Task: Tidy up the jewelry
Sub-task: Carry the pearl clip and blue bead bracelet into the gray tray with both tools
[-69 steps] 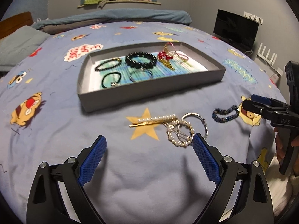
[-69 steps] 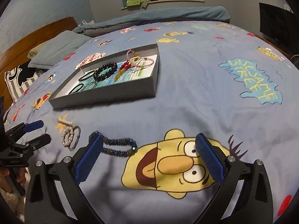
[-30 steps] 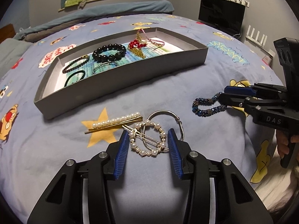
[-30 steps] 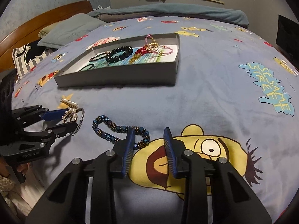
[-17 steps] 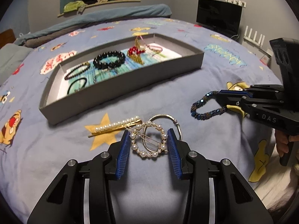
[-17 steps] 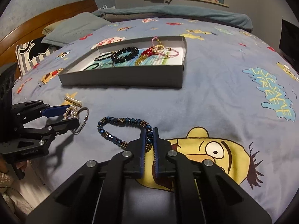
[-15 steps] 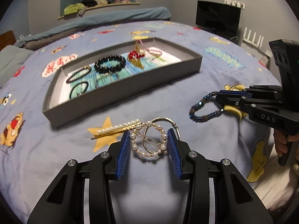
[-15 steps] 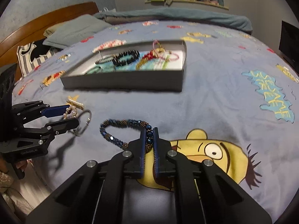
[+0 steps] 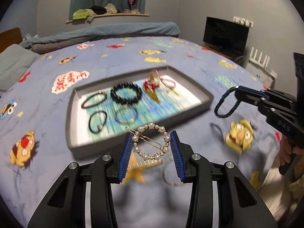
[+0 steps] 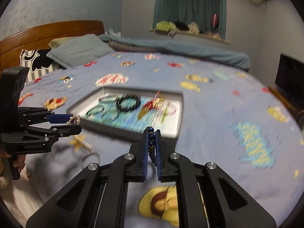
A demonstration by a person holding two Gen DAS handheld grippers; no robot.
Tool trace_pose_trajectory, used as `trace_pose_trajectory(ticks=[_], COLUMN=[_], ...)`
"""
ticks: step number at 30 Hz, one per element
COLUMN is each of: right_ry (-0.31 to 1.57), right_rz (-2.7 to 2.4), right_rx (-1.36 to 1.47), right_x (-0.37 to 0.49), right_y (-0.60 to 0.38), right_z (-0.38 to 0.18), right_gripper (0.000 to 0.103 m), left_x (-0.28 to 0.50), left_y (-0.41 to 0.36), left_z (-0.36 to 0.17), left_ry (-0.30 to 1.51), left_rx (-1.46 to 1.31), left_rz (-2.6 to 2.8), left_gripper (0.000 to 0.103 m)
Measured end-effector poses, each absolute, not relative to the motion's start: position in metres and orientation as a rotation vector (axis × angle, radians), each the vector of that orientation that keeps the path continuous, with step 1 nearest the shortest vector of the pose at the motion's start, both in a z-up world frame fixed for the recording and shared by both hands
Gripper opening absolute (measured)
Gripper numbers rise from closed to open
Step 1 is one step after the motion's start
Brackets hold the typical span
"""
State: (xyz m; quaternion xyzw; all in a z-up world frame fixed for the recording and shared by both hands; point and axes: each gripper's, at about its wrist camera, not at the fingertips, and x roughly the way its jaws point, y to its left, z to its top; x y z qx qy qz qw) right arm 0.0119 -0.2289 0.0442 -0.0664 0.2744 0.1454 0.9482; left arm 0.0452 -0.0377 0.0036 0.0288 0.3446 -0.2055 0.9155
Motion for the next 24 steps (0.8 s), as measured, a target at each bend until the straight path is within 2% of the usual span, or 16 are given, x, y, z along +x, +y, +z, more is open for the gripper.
trace_pose_trajectory(ticks=[9, 24], right_ry=[0.470, 0.603], right_rz=[0.235, 0.299], right_rx=[-0.110, -0.052], right_x=[0.054, 0.105], right_y=[-0.219, -0.212], right_z=[0.073, 0.013], right_gripper=[0.007, 0.007], left_x=[0.097, 0.142], left_y=[-0.051, -0.078], left_z=[0.019, -0.027], left_ry=[0.710, 0.828], left_rx=[0.054, 0.081], left_rz=[-0.421, -0.487], left_gripper=[0.042, 0.042])
